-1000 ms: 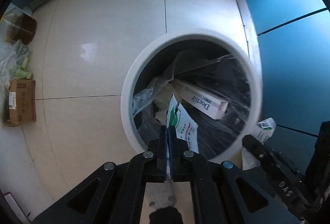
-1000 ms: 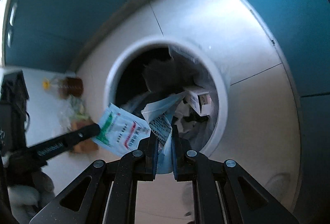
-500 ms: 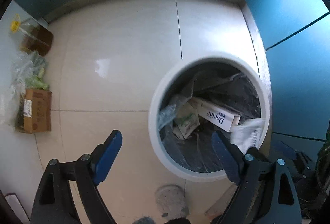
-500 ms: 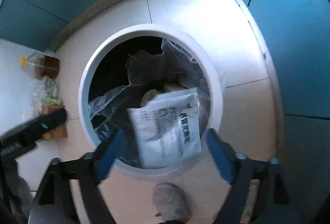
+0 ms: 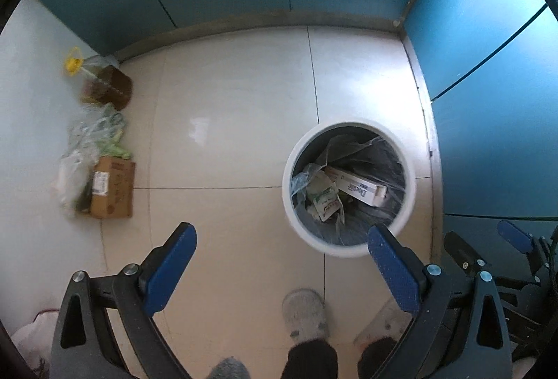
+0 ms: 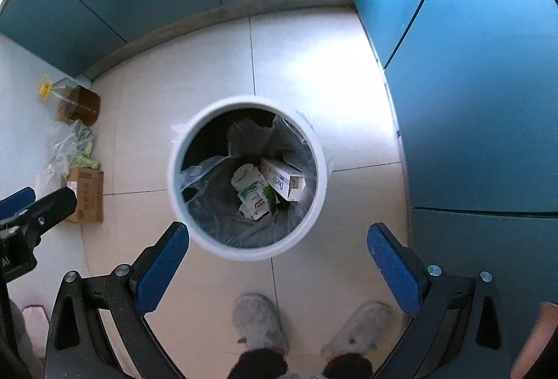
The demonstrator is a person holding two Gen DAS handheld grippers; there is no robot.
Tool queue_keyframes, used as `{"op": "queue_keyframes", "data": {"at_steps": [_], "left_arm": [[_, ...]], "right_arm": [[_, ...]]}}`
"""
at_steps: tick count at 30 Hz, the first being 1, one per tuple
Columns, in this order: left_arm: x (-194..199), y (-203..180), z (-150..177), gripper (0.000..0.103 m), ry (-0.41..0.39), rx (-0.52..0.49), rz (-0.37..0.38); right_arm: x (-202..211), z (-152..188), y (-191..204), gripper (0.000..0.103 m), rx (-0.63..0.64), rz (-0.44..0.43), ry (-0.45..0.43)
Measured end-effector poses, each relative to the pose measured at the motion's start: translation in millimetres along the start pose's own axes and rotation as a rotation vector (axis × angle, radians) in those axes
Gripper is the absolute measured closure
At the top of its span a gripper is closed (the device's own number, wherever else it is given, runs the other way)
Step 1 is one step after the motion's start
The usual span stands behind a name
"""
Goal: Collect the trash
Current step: 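Lift both tools away from the bin and swing back toward the table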
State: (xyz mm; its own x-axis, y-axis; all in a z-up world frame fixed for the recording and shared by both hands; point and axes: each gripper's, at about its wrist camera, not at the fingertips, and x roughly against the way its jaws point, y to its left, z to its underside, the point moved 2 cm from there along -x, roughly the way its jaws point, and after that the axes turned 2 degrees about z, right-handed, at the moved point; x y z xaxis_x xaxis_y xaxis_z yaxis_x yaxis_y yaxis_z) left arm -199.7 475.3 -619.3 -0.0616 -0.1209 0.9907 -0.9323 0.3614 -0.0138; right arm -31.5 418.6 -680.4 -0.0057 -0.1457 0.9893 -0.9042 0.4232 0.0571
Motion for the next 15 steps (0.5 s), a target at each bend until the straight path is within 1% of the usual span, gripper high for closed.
{"op": "queue_keyframes", "data": {"at_steps": [8, 10, 15], "left_arm": [[133, 1, 22, 0.003, -0.044, 0.031, -0.035], [167, -3, 30, 0.003, -0.057, 0.027, -0.03], [232, -15, 46, 0.003, -0.091, 0.0, -0.013]], "right_arm": [[145, 11, 1, 0.0, 0.022, 0.002, -0.017], [185, 15, 0, 0.0, 0.029, 0.004, -0.03], [274, 30, -2, 0.0, 0.032, -0.014, -0.065]]}}
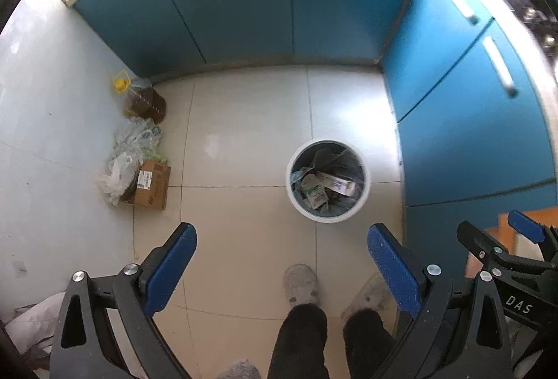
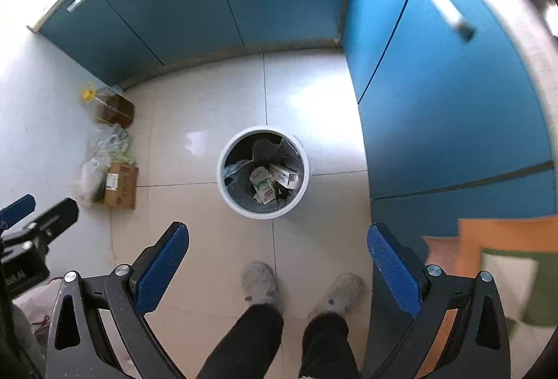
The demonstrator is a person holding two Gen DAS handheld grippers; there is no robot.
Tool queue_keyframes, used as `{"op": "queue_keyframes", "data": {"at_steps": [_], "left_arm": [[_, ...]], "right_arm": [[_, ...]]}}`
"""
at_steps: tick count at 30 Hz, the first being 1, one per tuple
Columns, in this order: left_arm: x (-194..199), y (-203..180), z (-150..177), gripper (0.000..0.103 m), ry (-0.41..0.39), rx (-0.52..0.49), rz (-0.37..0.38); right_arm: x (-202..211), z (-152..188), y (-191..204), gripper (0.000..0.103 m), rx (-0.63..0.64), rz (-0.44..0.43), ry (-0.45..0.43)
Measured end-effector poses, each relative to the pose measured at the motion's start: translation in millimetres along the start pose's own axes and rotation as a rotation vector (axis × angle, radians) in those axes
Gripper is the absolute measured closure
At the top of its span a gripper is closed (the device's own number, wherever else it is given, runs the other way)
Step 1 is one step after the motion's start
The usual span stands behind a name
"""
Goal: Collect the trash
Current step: 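Lift both tools away from the bin and swing back toward the table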
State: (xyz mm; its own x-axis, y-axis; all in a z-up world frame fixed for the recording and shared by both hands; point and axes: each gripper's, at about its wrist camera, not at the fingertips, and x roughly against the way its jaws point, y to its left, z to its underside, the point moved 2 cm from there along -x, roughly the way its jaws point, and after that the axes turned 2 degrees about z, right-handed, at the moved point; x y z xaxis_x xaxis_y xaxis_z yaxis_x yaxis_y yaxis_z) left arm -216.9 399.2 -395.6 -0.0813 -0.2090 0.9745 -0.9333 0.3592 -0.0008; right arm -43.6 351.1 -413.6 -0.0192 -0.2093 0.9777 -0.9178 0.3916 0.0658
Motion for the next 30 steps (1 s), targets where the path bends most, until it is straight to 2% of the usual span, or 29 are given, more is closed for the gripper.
{"op": "queue_keyframes", "data": {"at_steps": [3, 7, 12, 15, 17, 19, 21, 24, 27, 30], "left_arm": [[39, -6, 3, 0.003, -0.028, -0.005, 0.016], [86, -12, 6, 0.003, -0.073, -0.004, 0.02], [126, -24, 11, 0.003, -0.115, -0.045, -0.049], [144, -39, 7, 0.003, -0.17, -0.083, -0.07], [152, -53, 3, 0.003, -0.201, -0.1, -0.056], [154, -74, -3, 0.0, -0.194, -0.141, -0.025], [155, -108, -8, 0.0, -0.193, -0.213, -0.011], [157, -179, -6, 0.0, -0.197, -0.372, 0.005], [160, -265, 16, 0.0, -0.191, -0.567, 0.06], [160, -357, 56, 0.0, -0.141, -0.775, 0.15]], "right_arm": [[58, 6, -3, 0.0, -0.006, -0.008, -0.037], [114, 15, -10, 0.0, -0.019, -0.036, -0.077], [163, 25, -25, 0.0, -0.067, -0.104, -0.126], [181, 31, -48, 0.0, -0.166, -0.163, -0.166], [195, 36, -79, 0.0, -0.271, -0.179, -0.195], [206, 44, -114, 0.0, -0.374, -0.18, -0.216], [217, 60, -156, 0.0, -0.484, -0.166, -0.239], [229, 101, -227, 0.0, -0.659, -0.099, -0.25], [234, 163, -299, 0.0, -0.86, -0.029, -0.234], [237, 242, -361, 0.0, -1.058, 0.066, -0.214]]}}
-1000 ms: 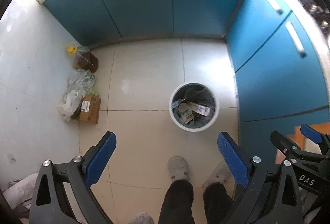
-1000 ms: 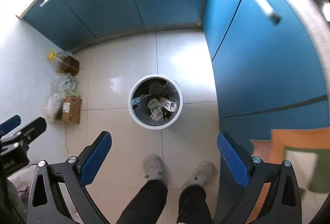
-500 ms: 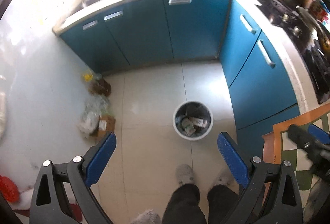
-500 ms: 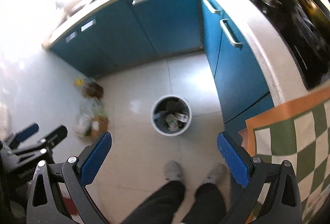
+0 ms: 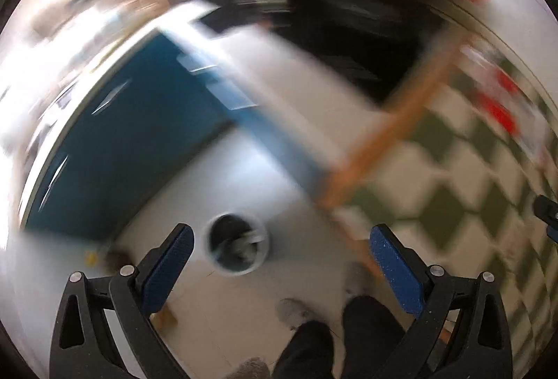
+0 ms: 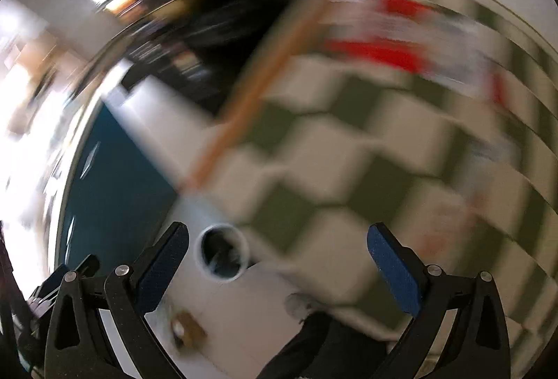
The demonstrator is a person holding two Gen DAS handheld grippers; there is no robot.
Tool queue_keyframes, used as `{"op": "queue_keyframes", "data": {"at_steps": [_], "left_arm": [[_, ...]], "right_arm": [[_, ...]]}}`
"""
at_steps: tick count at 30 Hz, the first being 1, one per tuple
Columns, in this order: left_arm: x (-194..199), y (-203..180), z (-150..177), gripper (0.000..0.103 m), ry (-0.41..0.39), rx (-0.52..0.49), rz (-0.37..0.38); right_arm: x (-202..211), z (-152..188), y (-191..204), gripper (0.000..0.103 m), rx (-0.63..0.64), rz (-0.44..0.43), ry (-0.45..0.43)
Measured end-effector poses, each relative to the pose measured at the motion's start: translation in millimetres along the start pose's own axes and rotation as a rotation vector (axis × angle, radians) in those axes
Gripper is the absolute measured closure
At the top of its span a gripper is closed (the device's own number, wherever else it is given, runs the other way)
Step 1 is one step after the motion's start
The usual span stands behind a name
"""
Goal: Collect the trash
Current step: 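Lift both tools away from the bin and swing back toward the table, then grasp a clear plastic bag with left tool while right tool grasps red packet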
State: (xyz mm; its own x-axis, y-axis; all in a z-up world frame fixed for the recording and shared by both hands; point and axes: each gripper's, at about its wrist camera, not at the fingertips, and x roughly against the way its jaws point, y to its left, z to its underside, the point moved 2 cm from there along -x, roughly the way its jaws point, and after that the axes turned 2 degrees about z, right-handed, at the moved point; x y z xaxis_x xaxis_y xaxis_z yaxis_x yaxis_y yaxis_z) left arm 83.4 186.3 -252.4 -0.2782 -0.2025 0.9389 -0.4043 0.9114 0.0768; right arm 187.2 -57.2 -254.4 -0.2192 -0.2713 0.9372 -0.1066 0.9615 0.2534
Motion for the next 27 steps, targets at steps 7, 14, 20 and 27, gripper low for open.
{"op": "queue_keyframes", "data": {"at_steps": [7, 14, 20, 27], "left_arm": [[-28, -225, -18, 0.0, 0.116, -0.444, 0.238], [-55, -336, 18, 0.03, 0.293, -0.622, 0.354], [-59, -340, 4, 0.103, 0.247, -0.653, 0.273], [-76, -284, -74, 0.103, 0.176, -0.43, 0.136]], "right_arm": [[6, 4, -184, 0.0, -0.341, 0.189, -0.03], [4, 19, -267, 0.0, -0.505, 0.229, -0.025], [-1, 4, -285, 0.0, -0.54, 0.201, -0.023], [-28, -66, -245, 0.0, -0.437, 0.07, -0.072]]}}
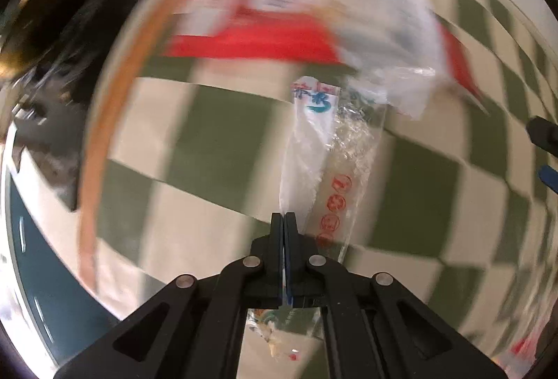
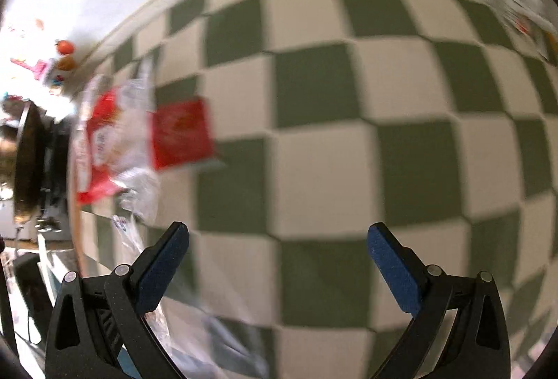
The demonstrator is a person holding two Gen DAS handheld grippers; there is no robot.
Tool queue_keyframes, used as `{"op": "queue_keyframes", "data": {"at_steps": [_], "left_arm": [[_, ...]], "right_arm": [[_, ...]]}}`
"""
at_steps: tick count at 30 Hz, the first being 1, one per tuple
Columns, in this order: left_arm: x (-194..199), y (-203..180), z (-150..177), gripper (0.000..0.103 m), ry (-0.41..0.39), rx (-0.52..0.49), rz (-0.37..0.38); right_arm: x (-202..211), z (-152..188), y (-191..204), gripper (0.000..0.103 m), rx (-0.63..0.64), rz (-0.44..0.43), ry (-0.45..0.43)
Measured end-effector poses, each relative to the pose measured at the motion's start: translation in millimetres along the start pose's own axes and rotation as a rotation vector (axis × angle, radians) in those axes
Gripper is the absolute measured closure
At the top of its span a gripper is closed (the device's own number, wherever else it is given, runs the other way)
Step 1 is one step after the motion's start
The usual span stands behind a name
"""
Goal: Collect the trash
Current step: 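Grasp a clear plastic bag with left tool while right tool grasps red packet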
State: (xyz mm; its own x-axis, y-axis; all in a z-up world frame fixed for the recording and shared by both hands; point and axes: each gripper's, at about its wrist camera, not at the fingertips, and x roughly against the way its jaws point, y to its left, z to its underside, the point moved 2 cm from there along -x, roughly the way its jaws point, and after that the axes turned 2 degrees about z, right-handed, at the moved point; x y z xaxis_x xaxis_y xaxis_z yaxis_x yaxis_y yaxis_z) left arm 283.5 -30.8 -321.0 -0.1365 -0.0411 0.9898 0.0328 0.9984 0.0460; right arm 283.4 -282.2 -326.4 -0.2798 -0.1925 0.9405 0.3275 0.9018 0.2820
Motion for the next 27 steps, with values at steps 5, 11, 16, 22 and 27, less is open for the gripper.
{"op": "queue_keyframes", "data": {"at_steps": [5, 11, 16, 22, 27], "left_arm": [[1, 39, -26, 0.103, -0.014, 0.12, -0.039], [-2, 51, -34, 0.103, -0.006, 0.166, -0.032], [3, 57, -9, 0.103, -0.015, 0.179, -0.012], [30, 80, -1, 0.103, -0.072, 0.211, 0.018], [61, 115, 10, 0.103, -0.143, 0.267, 0.046]], "right_arm": [[-31, -30, 50, 0.0, 0.053, -0.029, -0.001], [-49, -35, 73, 0.048, 0.114, 0.07, -0.032], [-38, -27, 68, 0.088, 0.101, 0.026, -0.047], [-5, -11, 64, 0.091, 0.098, 0.015, -0.09], [26, 7, 99, 0.091, 0.175, -0.046, -0.108]]}}
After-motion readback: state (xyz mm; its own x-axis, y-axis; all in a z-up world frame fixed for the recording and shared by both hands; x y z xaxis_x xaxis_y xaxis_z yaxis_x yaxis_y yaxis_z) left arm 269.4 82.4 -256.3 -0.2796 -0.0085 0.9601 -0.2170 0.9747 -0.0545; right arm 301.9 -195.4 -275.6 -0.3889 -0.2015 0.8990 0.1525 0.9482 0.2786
